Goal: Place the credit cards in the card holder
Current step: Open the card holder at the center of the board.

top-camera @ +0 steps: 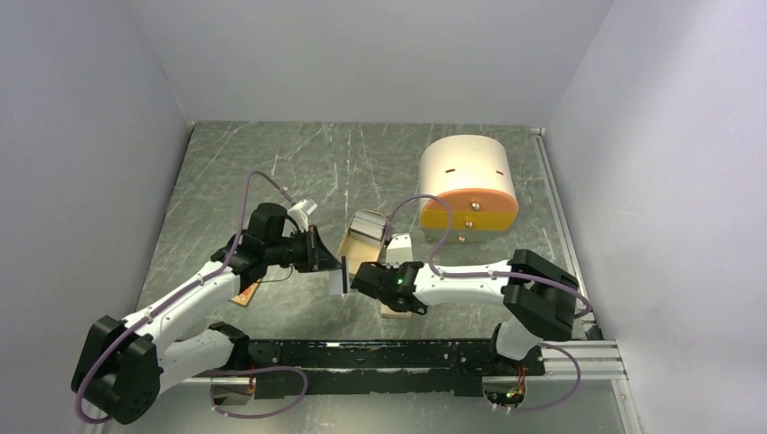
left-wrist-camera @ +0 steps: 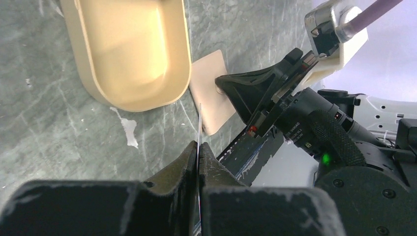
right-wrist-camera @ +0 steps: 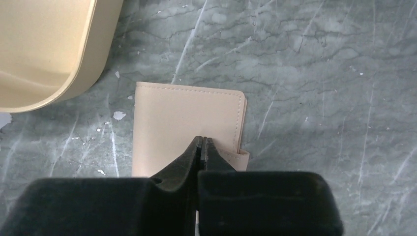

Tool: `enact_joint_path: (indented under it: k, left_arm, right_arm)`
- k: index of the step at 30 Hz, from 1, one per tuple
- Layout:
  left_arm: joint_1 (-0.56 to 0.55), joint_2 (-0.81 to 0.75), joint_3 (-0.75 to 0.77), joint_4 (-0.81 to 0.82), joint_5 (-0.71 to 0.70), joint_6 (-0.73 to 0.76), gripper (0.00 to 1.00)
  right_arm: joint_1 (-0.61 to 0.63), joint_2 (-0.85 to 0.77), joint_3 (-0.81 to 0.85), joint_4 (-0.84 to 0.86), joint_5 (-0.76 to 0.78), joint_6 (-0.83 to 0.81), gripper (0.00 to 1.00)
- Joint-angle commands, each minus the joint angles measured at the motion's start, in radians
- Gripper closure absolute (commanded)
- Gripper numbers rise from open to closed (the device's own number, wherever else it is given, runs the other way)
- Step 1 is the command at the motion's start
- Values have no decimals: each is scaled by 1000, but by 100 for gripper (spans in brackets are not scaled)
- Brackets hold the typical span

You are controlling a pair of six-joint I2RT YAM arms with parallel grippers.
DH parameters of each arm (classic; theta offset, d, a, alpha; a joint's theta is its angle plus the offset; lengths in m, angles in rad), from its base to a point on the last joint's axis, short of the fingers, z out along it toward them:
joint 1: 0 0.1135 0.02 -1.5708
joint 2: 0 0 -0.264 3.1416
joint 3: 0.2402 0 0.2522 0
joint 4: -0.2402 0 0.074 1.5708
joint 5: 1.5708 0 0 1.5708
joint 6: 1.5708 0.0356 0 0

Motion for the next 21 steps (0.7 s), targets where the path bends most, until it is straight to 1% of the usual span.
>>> enact_joint_path:
  k: [1, 8, 10, 13, 15, 16, 17, 18, 21]
  left_arm:
    - [-42, 19, -1, 96, 19, -52, 91]
    - [-129, 91, 5, 150, -21, -90, 91]
    - [-145, 112, 7, 158, -32, -94, 91]
    - [-166, 128, 7, 169, -42, -100, 91]
    - [-175, 133, 13, 162, -54, -98, 91]
    - [-177, 133, 15, 156, -61, -97, 91]
    - [-179, 130, 15, 154, -68, -96, 91]
    - [-179, 126, 13, 153, -71, -96, 91]
    - [-181, 119, 5, 152, -73, -96, 91]
  right_arm:
    - [2, -70, -103, 63, 5, -5, 100]
    - [1, -353, -281, 333, -64, -66, 100]
    - [1, -409, -306, 367, -69, -77, 100]
    - [0, -447, -318, 368, -75, -95, 100]
    - [0, -429, -291, 311, -69, -74, 100]
    - [1, -405, -254, 235, -48, -33, 99]
    - [2, -373, -217, 163, -35, 10, 90]
    - [7, -342, -186, 105, -30, 39, 84]
    - [21, -269, -130, 23, -31, 83, 74]
